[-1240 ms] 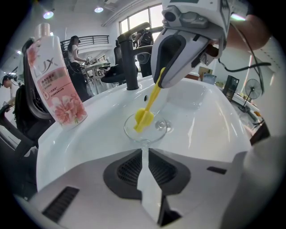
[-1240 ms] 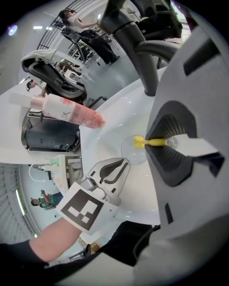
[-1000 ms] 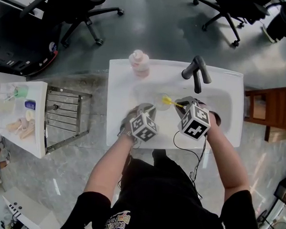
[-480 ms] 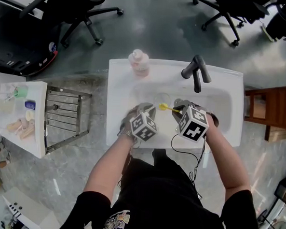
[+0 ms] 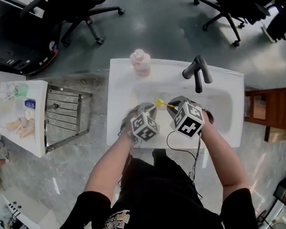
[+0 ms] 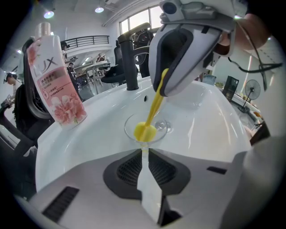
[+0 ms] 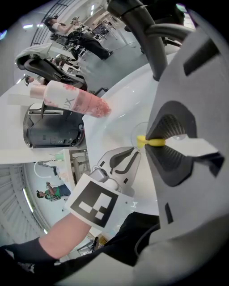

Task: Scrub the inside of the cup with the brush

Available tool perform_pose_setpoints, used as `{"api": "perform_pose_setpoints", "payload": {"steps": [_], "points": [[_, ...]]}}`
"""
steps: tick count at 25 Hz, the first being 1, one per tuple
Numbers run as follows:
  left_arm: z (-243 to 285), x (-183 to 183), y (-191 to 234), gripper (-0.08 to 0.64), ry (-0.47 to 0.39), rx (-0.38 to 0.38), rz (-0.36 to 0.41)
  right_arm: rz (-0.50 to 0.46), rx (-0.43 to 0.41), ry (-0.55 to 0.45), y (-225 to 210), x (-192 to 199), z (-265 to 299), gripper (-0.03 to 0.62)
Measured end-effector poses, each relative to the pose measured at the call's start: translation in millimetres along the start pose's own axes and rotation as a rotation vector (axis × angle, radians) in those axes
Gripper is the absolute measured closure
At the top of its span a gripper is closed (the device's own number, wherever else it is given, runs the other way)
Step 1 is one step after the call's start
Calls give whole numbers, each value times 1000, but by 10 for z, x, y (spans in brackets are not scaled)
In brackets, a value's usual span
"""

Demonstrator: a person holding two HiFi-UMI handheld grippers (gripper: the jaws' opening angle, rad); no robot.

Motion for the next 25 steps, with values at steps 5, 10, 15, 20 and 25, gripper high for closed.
{"api": "perform_pose_setpoints", "payload": {"steps": [5,10,15,20,25], "points": [[-10,-1,1,520,-2,4,0,1,53,26,-155,-12,21,554],[-4,-3,1,520,-4,5,0,7,71,60,-240,64,58,554],[1,-1,0,520,-12,9,-6,-2,72,87,-256,156,81,554],[-2,4,1,520,-12,12,-9,-14,62,112,-238,244,111,554],[-8,3,-5,520,-14,13,-8,-68,52,161,-168,310,153,554]]}}
Point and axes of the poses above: the fingertips, and each gripper's own axes: z forward along the fingers, y to its left, x out of its underside, the point moved 3 cm from there along -z, backward along the fingers, and after that the axes turned 3 degrees about y, right-handed, at the moved point
